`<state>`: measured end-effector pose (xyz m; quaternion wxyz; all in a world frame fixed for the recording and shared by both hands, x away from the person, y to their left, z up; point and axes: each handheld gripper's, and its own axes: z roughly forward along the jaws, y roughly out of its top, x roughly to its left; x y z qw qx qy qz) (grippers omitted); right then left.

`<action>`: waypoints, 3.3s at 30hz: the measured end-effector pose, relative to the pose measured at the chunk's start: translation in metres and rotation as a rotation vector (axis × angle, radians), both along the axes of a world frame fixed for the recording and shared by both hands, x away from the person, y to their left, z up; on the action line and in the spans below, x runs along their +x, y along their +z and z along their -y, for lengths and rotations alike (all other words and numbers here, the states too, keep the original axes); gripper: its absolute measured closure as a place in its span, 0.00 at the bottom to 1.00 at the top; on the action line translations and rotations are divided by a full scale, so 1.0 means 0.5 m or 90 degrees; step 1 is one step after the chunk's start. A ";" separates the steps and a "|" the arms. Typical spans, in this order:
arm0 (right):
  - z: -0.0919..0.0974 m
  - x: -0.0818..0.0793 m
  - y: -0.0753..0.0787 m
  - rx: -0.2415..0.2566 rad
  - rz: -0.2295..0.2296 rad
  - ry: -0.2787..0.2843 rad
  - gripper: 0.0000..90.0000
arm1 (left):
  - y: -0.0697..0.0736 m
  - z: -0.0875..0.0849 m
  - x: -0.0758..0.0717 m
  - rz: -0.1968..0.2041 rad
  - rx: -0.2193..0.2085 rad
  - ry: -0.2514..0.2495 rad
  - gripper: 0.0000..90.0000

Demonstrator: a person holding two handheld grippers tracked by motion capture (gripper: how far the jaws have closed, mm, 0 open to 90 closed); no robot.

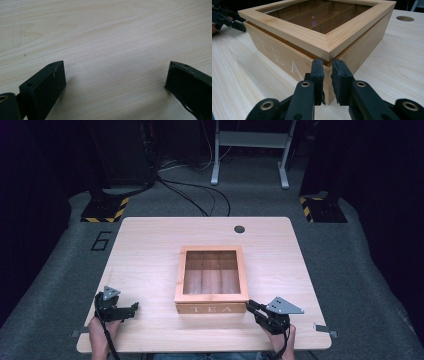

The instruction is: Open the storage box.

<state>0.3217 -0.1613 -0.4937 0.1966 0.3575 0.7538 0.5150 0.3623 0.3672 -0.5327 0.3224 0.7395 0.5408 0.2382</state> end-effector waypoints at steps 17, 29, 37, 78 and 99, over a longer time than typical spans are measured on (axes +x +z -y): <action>-0.007 0.005 0.008 0.019 0.025 -0.005 0.88 | 0.000 0.000 0.000 0.001 0.001 0.000 0.03; -0.013 0.021 0.025 0.040 0.037 -0.006 0.87 | 0.000 0.001 -0.001 0.003 0.002 0.000 0.03; -0.020 0.039 0.038 0.037 0.046 -0.004 0.82 | 0.000 0.001 -0.001 0.002 0.002 -0.001 0.04; -0.057 0.107 0.115 0.038 0.129 -0.093 0.57 | 0.000 0.000 -0.001 0.002 0.002 -0.002 0.04; -0.060 0.142 0.162 0.056 0.136 -0.102 0.60 | 0.001 0.001 -0.001 0.003 0.005 -0.003 0.04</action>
